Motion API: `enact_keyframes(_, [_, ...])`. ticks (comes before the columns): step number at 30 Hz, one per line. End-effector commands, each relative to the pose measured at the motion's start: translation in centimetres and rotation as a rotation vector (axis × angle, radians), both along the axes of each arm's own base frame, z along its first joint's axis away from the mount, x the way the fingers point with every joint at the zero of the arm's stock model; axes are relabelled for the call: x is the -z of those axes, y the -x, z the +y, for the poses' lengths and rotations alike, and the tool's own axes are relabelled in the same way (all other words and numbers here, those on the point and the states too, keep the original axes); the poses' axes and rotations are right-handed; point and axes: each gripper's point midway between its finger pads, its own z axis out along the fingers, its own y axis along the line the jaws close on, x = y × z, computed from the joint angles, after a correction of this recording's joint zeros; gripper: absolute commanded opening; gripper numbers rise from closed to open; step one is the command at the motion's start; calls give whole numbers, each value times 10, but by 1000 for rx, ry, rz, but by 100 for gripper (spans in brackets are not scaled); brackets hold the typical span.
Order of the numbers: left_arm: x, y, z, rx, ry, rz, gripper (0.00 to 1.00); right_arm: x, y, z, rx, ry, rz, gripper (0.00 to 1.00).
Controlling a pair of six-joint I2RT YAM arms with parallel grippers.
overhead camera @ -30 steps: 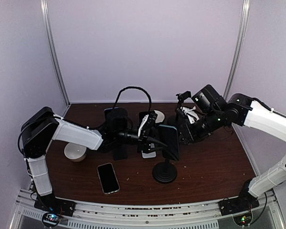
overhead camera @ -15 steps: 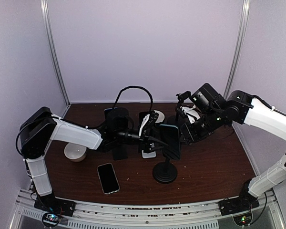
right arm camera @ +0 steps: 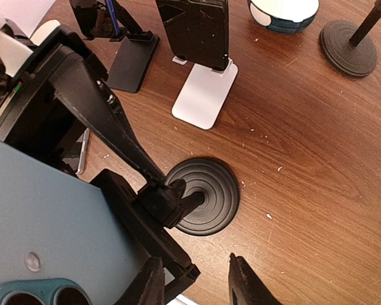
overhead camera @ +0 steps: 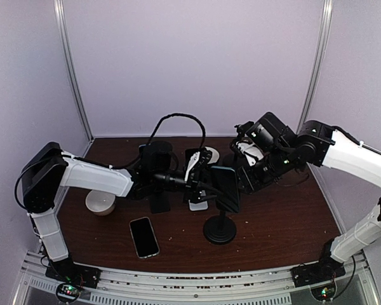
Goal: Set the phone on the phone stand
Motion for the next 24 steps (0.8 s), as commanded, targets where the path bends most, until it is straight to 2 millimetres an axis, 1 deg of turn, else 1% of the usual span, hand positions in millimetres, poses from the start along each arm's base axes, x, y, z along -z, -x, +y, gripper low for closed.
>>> enact_keyframes(1, [-14,-20,8,-92,-12,-54,0,62,15,-111,124,584,99,35])
enact_keyframes(6, [-13,-22,8,-104,-37,-48,0,40,7,-113,160,556,44,35])
enact_keyframes(8, [-12,-22,10,-107,-48,-46,0,39,7,-111,159,542,44,34])
enact_keyframes(10, [-11,-22,11,-113,-63,-45,0,45,8,-108,146,536,57,34])
enact_keyframes(13, [-11,-21,13,-114,-70,-47,0,54,10,-88,109,438,75,34])
enact_keyframes(16, [-13,-21,10,-106,-61,-48,0,63,13,-71,72,357,106,35])
enact_keyframes(18, [-15,-19,9,-85,-56,-51,0,70,19,-57,33,293,141,37])
enact_keyframes(20, [-18,-17,7,-69,-52,-57,0,74,25,-40,-8,205,174,43])
enact_keyframes(22, [-15,-17,4,-64,-72,-55,0,76,29,-27,-41,151,200,49])
enact_keyframes(24, [-15,-18,2,-64,-69,-61,0,74,30,-16,-72,118,208,51])
